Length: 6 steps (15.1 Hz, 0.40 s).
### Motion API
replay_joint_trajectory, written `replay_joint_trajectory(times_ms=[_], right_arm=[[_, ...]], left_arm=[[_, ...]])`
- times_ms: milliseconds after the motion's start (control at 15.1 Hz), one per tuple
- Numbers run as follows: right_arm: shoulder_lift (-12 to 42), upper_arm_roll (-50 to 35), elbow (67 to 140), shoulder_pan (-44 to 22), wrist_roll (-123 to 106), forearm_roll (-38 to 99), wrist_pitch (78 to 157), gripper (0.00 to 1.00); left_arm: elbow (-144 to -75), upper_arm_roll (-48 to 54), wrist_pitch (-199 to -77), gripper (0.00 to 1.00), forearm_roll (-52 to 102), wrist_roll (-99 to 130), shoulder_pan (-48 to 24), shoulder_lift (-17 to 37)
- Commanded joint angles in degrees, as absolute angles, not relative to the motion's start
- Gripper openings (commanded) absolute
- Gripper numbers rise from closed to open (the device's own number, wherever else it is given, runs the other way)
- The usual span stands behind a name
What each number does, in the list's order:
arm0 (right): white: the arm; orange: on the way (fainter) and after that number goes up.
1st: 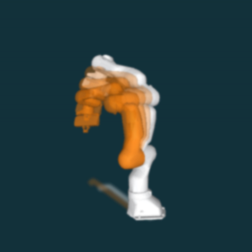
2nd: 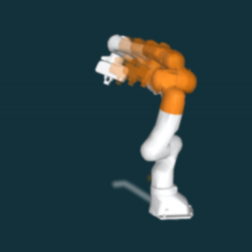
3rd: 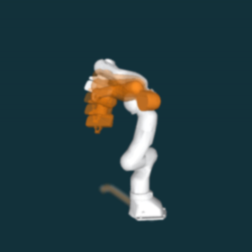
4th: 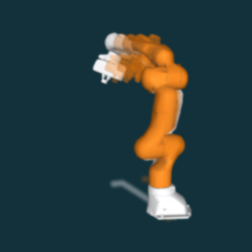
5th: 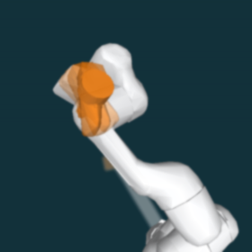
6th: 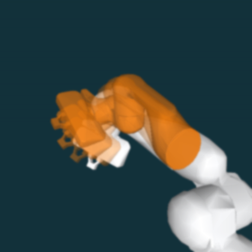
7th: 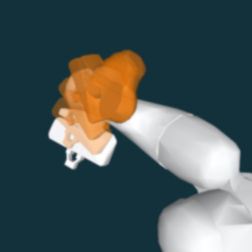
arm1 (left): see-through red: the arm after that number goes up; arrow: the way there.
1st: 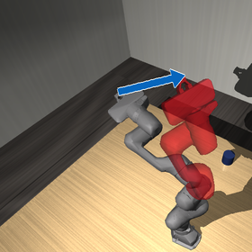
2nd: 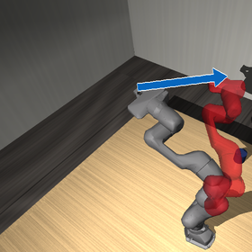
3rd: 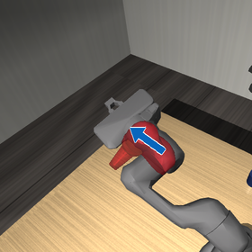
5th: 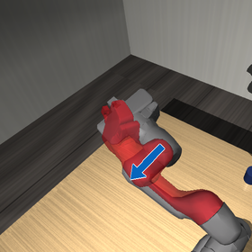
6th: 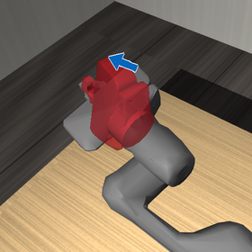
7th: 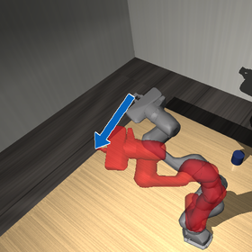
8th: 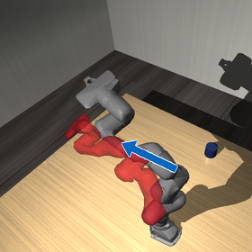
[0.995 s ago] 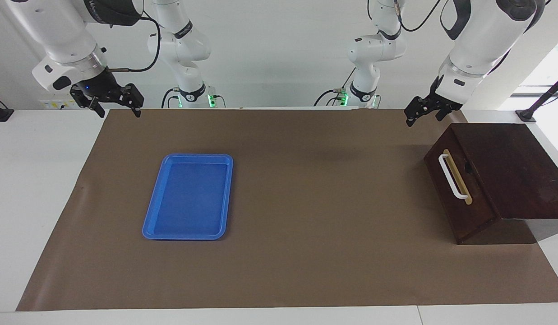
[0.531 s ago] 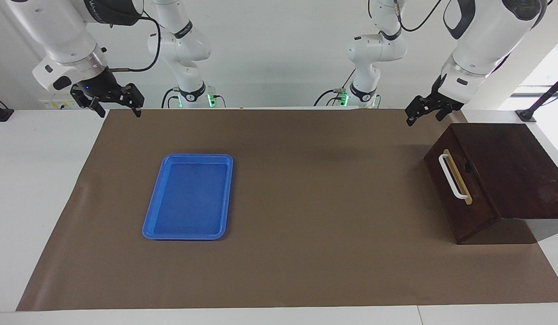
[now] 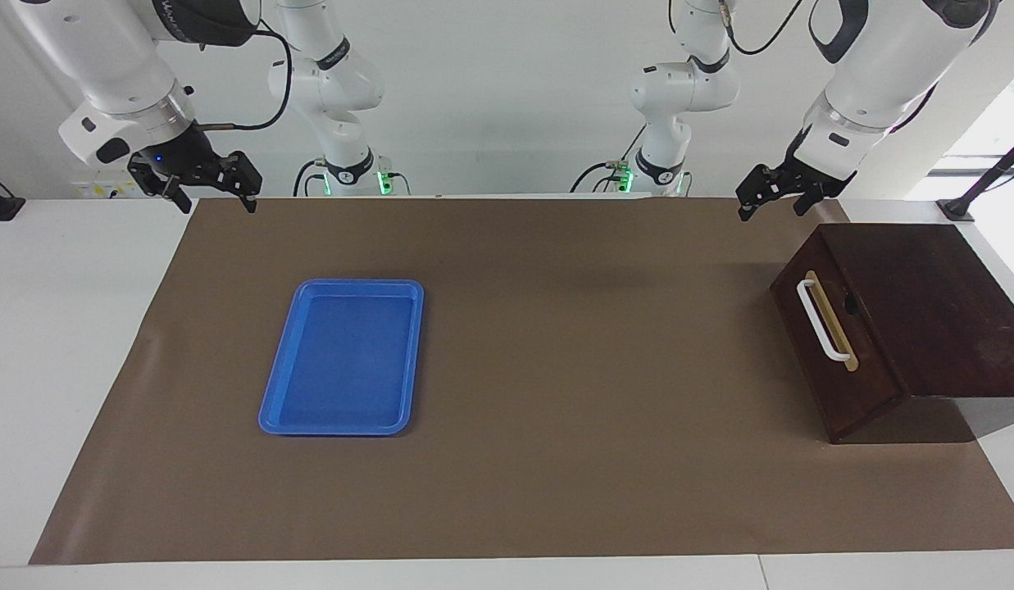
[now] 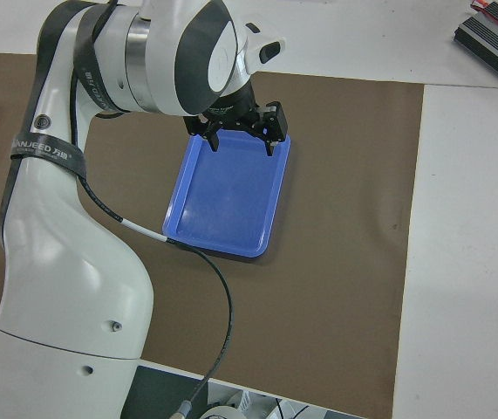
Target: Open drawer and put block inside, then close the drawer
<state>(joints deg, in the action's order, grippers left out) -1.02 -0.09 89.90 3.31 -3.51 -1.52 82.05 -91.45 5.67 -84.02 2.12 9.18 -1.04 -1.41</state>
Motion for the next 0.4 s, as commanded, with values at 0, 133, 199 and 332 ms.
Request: replay_joint_trajectory(times_ms=[0, 133, 199, 332], right_arm=[[-1.1, -0.3, 89.5, 3.7, -2.9, -0.5, 81.7, 1.0], [-1.1, -0.3, 89.5, 3.7, -2.9, -0.5, 81.7, 1.0], [-1.1, -0.3, 89.5, 3.7, -2.9, -0.5, 81.7, 1.0], [-1.1, -0.3, 89.5, 3.7, -2.9, -0.5, 81.7, 1.0]], left_arm=[[-93.3, 5.5, -84.5, 1.0, 2.8, 7.8, -0.5, -2.7], [-93.3, 5.6, -84.3, 1.0, 2.8, 7.8, -0.6, -2.7], [-93.3, 5.6, -84.1, 1.0, 2.9, 7.7, -0.6, -2.7], [-93.3, 5.6, -84.2, 1.0, 2.9, 7.7, -0.6, -2.7]])
